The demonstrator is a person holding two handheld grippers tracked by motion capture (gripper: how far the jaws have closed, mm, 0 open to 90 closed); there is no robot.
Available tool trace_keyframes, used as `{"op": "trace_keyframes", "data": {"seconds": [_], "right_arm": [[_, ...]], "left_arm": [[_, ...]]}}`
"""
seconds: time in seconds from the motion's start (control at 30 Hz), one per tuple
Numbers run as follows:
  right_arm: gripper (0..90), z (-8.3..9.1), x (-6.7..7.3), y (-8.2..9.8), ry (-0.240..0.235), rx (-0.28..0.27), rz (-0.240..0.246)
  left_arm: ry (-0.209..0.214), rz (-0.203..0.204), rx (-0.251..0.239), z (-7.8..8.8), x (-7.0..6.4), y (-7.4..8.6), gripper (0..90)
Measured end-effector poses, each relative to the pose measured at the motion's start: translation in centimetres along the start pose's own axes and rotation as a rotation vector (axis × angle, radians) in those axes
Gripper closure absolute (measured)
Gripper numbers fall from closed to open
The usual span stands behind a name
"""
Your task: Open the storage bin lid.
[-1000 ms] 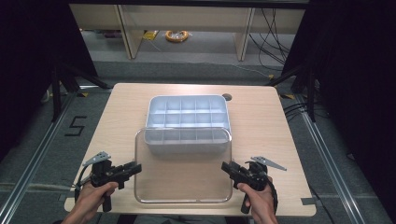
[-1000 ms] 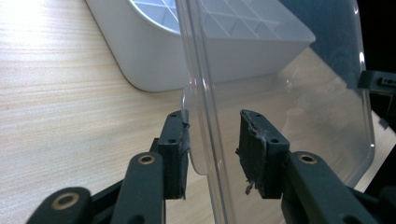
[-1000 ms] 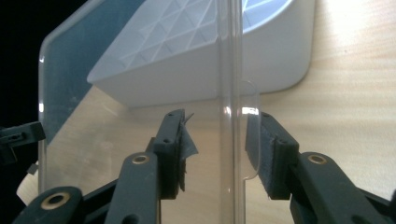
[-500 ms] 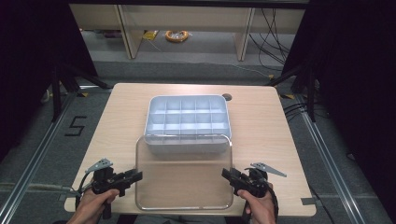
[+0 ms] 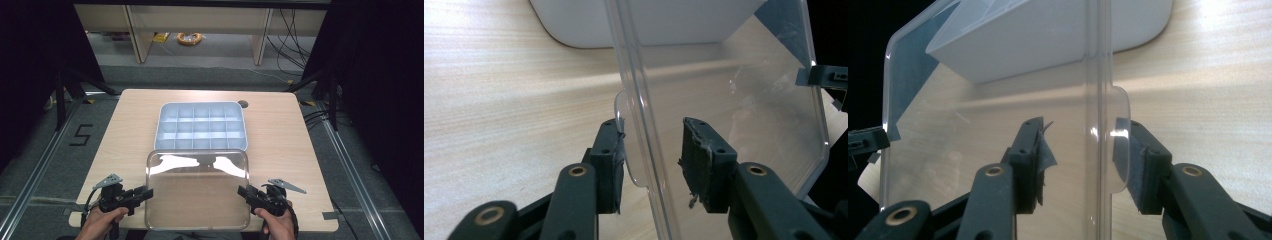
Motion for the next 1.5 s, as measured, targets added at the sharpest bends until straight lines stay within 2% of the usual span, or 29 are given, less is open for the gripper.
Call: {"op": "trace_keyframes", "data": {"seconds": [0.03, 0.13, 0.17, 0.3, 0.33, 0.4, 0.43, 0.47, 0.5, 0.53, 0.57, 0.63, 0.8, 0.93, 0.97, 1.0, 1.17, 1.3, 1.33, 1.4, 1.43, 1.5], "right_arm": [[56.3, -0.1, -0.2, 0.0, 0.009, -0.007, 0.016], [56.3, -0.2, -0.2, 0.1, 0.009, -0.006, 0.016], [56.1, -0.3, -0.6, 0.0, 0.015, -0.023, 0.059], [55.9, -0.2, -0.6, 0.2, 0.021, -0.015, 0.057], [55.8, 0.0, -0.2, 0.3, 0.013, 0.008, 0.002], [55.6, -0.2, -0.7, 0.4, 0.024, -0.012, 0.067], [55.4, -0.1, -0.7, 0.5, 0.018, -0.013, 0.069], [55.4, -0.1, -0.7, 0.5, 0.026, -0.012, 0.058], [55.3, -0.2, -0.7, 0.5, 0.027, -0.017, 0.066], [55.1, 0.1, -0.6, 0.7, 0.022, 0.005, 0.049], [54.9, -0.2, -0.7, 0.7, 0.032, -0.008, 0.062], [54.5, -0.2, -0.7, 0.9, 0.027, 0.009, 0.053], [53.8, -0.3, -0.6, 1.3, 0.029, 0.026, 0.077], [52.6, -0.6, -0.7, 1.5, 0.044, 0.029, 0.078], [52.3, -0.3, -0.4, 1.7, 0.042, 0.063, 0.033], [51.9, -0.7, -1.0, 1.7, 0.051, 0.046, 0.075], [51.4, -0.7, -1.0, 1.8, 0.047, 0.056, 0.067], [50.9, -1.1, -1.1, 1.9, 0.058, 0.060, 0.077], [50.6, -0.9, -0.8, 2.1, 0.053, 0.088, 0.034], [50.6, -0.9, -0.8, 2.1, 0.054, 0.088, 0.027], [50.2, -1.1, -1.3, 2.0, 0.060, 0.076, 0.069], [49.9, -1.2, -1.3, 1.9, 0.062, 0.073, 0.070]], "left_arm": [[0.005, 0.002, 0.000, 0.0, 0.0, 0.1, 60.3], [0.004, 0.003, 0.006, -0.1, 0.0, 0.3, 60.2], [0.003, 0.002, 0.008, -0.1, 0.0, 0.3, 60.1], [0.003, 0.006, 0.010, -0.1, -0.1, 0.5, 60.1], [0.003, 0.004, 0.012, 0.0, -0.2, 0.6, 60.1], [0.004, 0.004, 0.022, 0.0, -0.3, 0.8, 60.1], [0.003, 0.008, 0.018, 0.0, -0.3, 0.9, 60.1], [0.003, 0.012, 0.025, 0.0, -0.3, 1.0, 60.1], [-0.003, 0.010, 0.015, -0.1, -0.3, 1.0, 60.0], [0.002, 0.008, 0.018, -0.2, -0.3, 1.0, 59.8], [0.005, 0.006, 0.035, -0.1, -0.2, 1.2, 59.5], [0.002, 0.014, 0.040, -0.2, -0.1, 1.4, 59.2], [-0.001, 0.016, 0.041, -0.1, 0.0, 1.5, 58.8], [-0.004, 0.022, 0.070, -0.3, 0.0, 1.9, 57.5], [-0.006, 0.022, 0.073, -0.4, 0.0, 2.0, 57.1], [-0.003, 0.024, 0.077, -0.4, 0.0, 2.0, 56.8], [-0.007, 0.027, 0.082, -0.5, 0.1, 2.1, 56.1], [-0.015, 0.040, 0.097, -0.7, 0.2, 2.3, 54.4], [-0.015, 0.040, 0.100, -0.8, 0.2, 2.3, 54.3], [-0.013, 0.041, 0.104, -0.9, 0.2, 2.4, 54.3], [-0.013, 0.040, 0.109, -0.9, 0.2, 2.4, 54.1], [-0.013, 0.042, 0.112, -0.9, 0.1, 2.5, 54.1]]}}
Point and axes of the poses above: each handheld gripper's, and its own axes: z roughly backward along the jaws, y roughly out of its underside, x roughly to its left, the point moved 9 cm from there along -z, roughly forward along the jaws, and after that the axes turned 13 degrees about y, right-handed, at the moved point
